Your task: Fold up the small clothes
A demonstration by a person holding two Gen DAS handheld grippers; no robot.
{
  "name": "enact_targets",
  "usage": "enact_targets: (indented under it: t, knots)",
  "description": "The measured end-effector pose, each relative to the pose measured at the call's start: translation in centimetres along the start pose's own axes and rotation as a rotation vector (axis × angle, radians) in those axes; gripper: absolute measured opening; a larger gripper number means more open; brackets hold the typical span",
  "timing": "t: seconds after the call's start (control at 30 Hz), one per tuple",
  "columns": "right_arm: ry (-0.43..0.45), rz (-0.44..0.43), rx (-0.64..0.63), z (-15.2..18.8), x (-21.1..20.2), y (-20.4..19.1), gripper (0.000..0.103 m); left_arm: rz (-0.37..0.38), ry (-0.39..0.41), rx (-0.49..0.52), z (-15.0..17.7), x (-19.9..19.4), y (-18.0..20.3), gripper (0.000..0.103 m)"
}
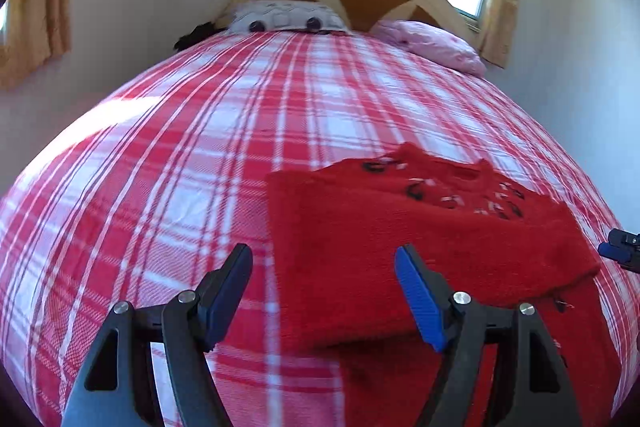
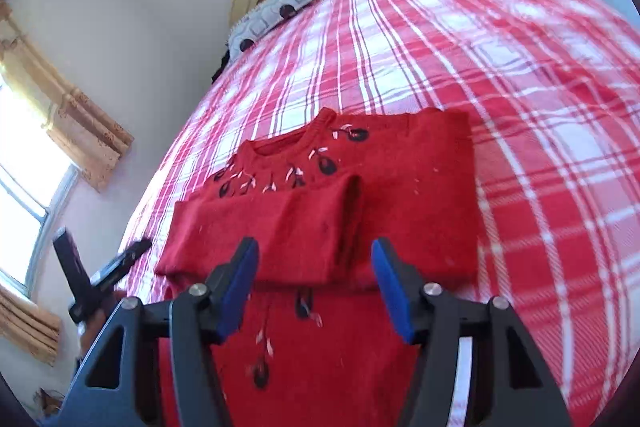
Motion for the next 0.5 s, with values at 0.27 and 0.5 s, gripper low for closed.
enact_targets:
  t: [0.27,0.5]
  knots:
    - [-0.146,0.060,0.030,0.3,6.3,1.0,0.059,0.094,-0.065,-0.144,2.6,1.8,-2.4,0.074]
    - [-0.149,0.050,-0.029,0.6,6.5,-0.4,0.011,0.136,-0.050,-0.120,2.8,1.6,-2.0,0.074]
Point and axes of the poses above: each gripper's, at about its wrist camera, not at the fingertips, and x roughly the way its jaws point, y to its right, z to its underside, the point moved 4 cm from there along x, roughly the way its jaws point, and after that the axes turned 4 degrees about y, right-handed, at the moved point
